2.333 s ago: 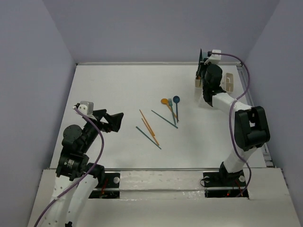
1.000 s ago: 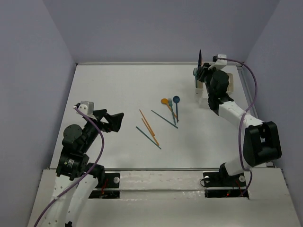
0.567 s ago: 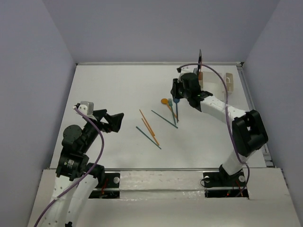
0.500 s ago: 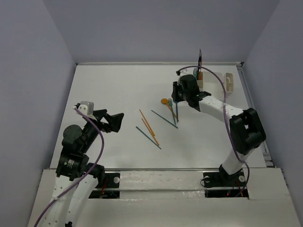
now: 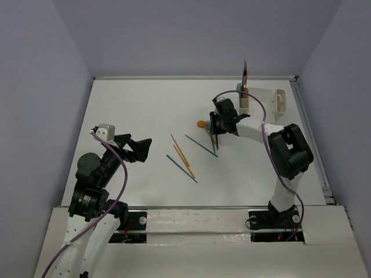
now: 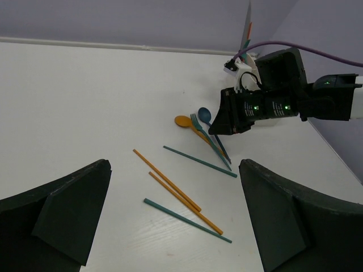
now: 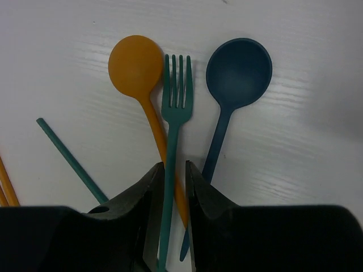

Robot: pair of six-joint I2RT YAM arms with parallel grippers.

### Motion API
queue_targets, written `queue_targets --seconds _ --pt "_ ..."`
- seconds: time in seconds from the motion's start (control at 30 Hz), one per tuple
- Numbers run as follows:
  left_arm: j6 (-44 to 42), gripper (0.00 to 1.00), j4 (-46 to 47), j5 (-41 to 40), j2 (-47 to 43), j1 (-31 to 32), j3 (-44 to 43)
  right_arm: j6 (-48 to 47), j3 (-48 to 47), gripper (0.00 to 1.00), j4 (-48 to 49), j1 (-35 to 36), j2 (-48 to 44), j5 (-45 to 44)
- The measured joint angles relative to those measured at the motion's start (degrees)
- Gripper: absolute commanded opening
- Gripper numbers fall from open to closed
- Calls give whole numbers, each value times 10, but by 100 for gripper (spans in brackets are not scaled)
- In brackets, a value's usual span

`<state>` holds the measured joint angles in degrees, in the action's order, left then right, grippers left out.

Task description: Sort the eating utensils into containers

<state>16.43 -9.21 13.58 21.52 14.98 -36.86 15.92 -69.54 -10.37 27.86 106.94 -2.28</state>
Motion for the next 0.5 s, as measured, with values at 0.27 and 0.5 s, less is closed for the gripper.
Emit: queue_targets --seconds 0.27,0.5 --pt "0 99 0 0 0 0 0 2 -24 28 -3 0 29 8" --pt "0 99 0 0 0 0 0 3 -28 26 -3 0 42 8"
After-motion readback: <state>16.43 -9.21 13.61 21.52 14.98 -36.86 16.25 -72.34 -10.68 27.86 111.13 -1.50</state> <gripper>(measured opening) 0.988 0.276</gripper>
